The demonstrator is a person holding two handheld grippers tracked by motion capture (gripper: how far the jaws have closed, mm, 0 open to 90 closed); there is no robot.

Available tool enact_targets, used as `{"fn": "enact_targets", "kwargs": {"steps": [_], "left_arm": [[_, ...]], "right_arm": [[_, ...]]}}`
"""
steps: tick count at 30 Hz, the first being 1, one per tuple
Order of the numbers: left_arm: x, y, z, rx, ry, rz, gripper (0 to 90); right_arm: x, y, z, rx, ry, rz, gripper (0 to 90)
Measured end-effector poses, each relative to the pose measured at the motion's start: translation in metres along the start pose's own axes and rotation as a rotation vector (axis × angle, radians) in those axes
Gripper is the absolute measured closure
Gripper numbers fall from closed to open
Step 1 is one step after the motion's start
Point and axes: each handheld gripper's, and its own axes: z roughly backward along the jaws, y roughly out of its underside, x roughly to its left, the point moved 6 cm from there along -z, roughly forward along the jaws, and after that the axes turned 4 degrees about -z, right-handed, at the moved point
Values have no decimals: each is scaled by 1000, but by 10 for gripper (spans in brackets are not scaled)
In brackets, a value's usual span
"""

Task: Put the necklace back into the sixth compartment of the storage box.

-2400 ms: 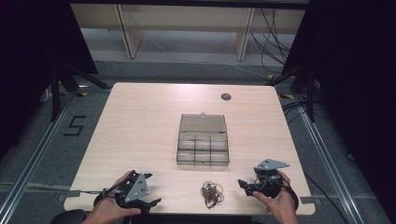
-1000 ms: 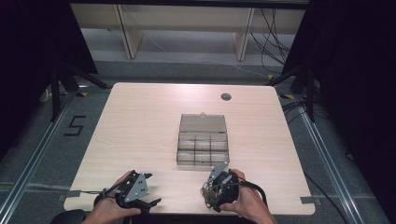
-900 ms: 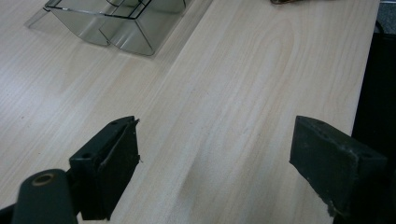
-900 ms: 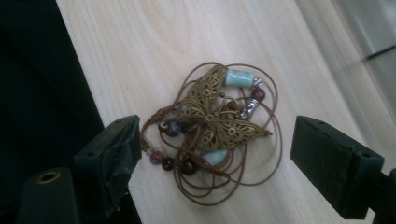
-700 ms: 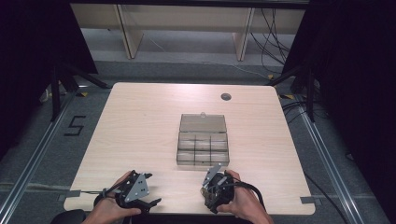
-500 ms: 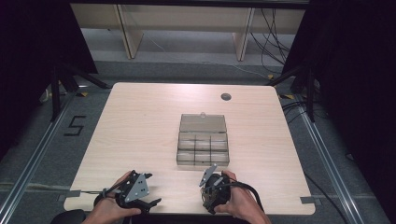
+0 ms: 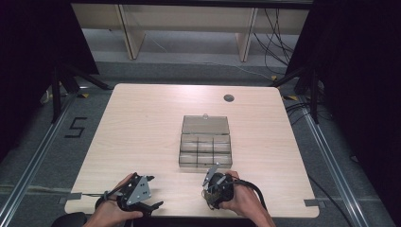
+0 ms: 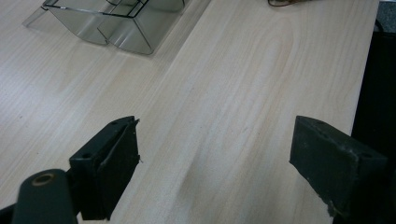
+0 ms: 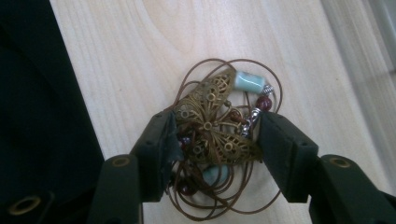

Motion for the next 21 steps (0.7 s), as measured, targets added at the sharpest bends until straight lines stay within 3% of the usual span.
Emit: {"fn": "enact_targets", "kwargs": {"steps": [1, 2, 4, 11, 15, 16, 21], "left_arm": [[-1, 0, 0, 0, 6, 6, 150], [0, 0, 0, 7, 1, -1, 150], [0, 0, -1, -11, 3, 8, 150], [-1, -1, 0, -5, 3, 3, 150], [-1, -1, 0, -6, -1, 6, 150], [-1, -1, 0, -6, -1, 6, 150], [-1, -1, 0, -12, -8, 7, 150]], "right_arm": [[0, 0, 0, 9, 2, -1, 562], [0, 0, 2, 16, 0, 2, 584], [0, -1, 1, 14, -13, 6, 585], [-1, -5, 3, 31, -13, 14, 587], [-3, -10, 13, 35, 0, 5, 588], [-5, -12, 15, 25, 0, 31, 588], [-7, -15, 27, 25, 13, 8, 589]]}}
